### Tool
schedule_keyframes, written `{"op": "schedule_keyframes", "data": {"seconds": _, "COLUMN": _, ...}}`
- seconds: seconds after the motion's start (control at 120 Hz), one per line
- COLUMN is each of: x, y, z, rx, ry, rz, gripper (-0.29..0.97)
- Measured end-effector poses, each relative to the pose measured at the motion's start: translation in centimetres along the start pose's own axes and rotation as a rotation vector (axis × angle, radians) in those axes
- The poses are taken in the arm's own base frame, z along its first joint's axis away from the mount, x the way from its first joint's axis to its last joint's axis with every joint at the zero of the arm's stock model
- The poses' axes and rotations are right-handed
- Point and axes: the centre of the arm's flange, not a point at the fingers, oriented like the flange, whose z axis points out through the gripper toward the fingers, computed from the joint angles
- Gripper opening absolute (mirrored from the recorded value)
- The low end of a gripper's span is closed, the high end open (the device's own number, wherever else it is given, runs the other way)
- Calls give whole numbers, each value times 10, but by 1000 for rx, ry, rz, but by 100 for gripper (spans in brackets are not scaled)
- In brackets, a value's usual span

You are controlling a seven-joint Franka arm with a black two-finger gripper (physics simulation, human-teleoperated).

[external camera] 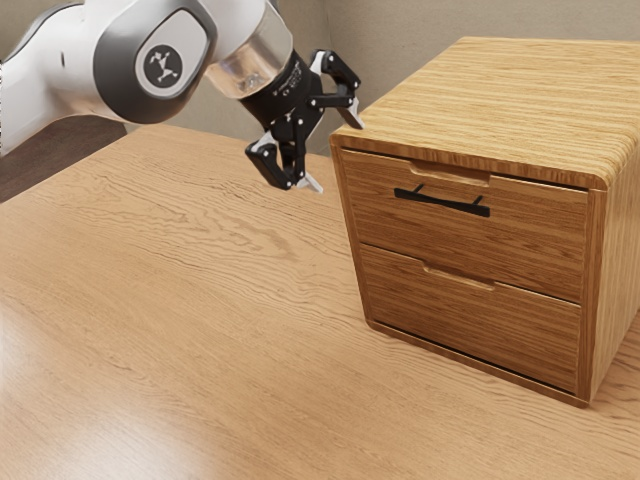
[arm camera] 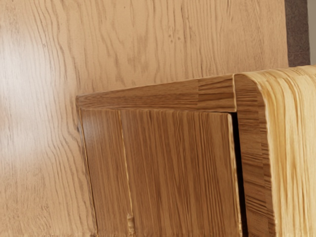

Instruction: Pull the drawer handle with one arm to open the drawer

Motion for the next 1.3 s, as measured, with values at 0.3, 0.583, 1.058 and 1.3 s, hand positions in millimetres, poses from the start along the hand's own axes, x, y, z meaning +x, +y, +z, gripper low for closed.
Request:
{"op": "schedule_keyframes", "data": {"seconds": 0.3, "x": -48, "y": -1, "z": 3, "rx": 7, "ry": -37, "rz": 29, "gripper": 68}}
{"op": "schedule_keyframes", "data": {"seconds": 0.583, "x": -62, "y": -2, "z": 16, "rx": 30, "ry": -40, "rz": 18, "gripper": 68}}
{"op": "schedule_keyframes", "data": {"seconds": 1.058, "x": -70, "y": -7, "z": 29, "rx": 54, "ry": 0, "rz": 19, "gripper": 68}}
{"op": "schedule_keyframes", "data": {"seconds": 1.3, "x": -70, "y": -9, "z": 36, "rx": 66, "ry": 3, "rz": 11, "gripper": 68}}
